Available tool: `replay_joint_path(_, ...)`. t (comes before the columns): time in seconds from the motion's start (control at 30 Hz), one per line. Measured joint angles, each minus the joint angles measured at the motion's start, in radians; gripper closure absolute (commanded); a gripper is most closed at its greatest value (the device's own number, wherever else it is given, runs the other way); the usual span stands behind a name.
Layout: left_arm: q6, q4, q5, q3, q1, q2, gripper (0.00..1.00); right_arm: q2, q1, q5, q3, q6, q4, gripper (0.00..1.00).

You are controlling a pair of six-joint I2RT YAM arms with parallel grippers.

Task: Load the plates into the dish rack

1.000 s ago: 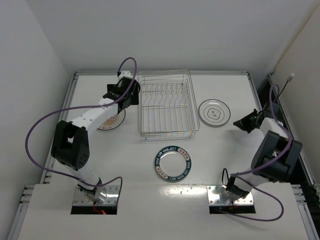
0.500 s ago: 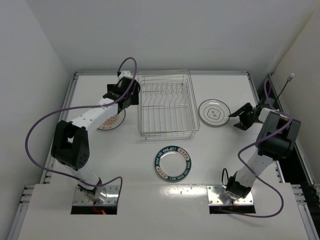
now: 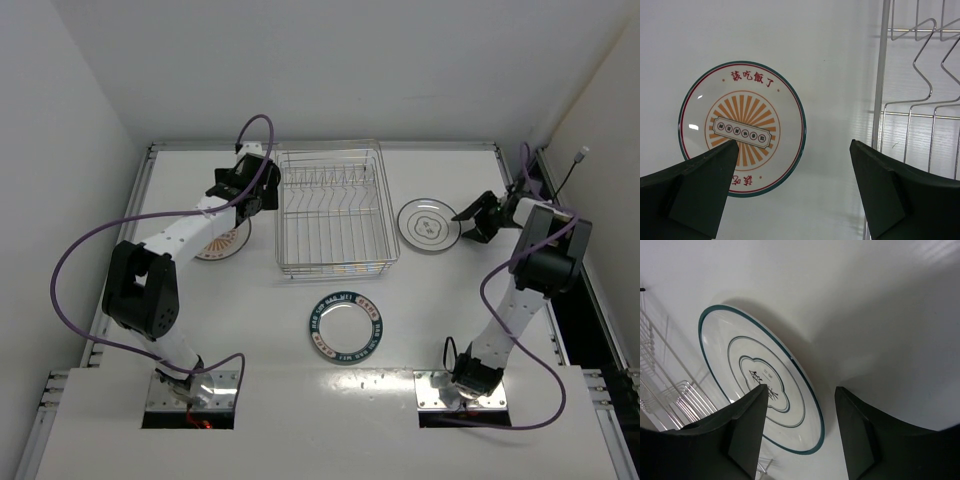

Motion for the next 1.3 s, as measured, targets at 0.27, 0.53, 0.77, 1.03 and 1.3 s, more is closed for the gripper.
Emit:
replay_joint_path(0.27, 0.004, 0.000, 0.003, 0.000, 0.000, 0.000, 0.06, 0.047, 0.040, 0.004, 0.105, -0.049, -0.063, 0.52)
replay_joint_path(0.53, 0.005, 0.000, 0.003, 0.000, 0.000, 0.000, 0.06, 0.061, 0.073, -0.013, 0.105, -0.077, -0.087, 0.64)
replay_joint_path(0.77, 0.005, 0.000, 0.003, 0.000, 0.000, 0.000, 0.06, 0.081, 0.105, -0.050, 0.079, -0.088, -0.069, 0.79)
replay_joint_path(1.03, 0.005, 0.000, 0.003, 0.000, 0.000, 0.000, 0.06, 0.078, 0.119, -0.129, 0.016, -0.088, -0.009, 1.00)
replay_joint_path(1.3, 0.005, 0.000, 0.003, 0.000, 0.000, 0.000, 0.06, -0.085, 0.130, -0.059, -0.048, -0.084, -0.043, 1.00)
